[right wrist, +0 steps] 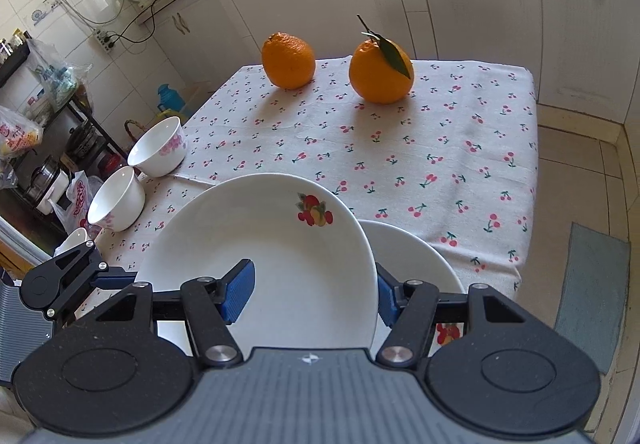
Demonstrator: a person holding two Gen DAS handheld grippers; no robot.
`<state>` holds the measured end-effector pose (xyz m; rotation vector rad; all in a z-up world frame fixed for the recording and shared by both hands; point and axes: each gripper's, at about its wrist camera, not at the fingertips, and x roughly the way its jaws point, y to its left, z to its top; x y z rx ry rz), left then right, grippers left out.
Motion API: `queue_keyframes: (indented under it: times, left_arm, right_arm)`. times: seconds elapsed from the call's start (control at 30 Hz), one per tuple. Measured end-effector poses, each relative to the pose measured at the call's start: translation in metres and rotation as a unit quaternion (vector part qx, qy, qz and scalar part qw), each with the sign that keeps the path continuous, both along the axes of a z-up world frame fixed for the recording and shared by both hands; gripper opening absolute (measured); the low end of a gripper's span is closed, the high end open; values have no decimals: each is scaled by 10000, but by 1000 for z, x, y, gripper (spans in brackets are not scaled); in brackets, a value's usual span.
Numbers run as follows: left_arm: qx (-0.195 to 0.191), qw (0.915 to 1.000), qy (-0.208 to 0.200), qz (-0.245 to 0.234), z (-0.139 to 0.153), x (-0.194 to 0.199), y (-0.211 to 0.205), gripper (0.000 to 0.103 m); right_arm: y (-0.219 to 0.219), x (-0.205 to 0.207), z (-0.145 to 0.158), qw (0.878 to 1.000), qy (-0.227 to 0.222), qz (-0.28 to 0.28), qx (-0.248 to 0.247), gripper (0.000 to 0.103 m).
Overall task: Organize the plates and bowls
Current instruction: 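Carry the held plate with the right gripper toward the stacked plates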
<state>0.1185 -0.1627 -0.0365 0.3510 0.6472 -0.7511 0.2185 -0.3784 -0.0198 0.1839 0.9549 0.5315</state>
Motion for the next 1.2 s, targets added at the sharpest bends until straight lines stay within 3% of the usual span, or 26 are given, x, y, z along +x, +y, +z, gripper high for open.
queue_keyframes:
  times: [1.2]
  left_arm:
    - [61,9981,344,-513,-21,20,-25,102]
  right_arm:
    - [-37,-26,-22,9978,307,-559,-187,68]
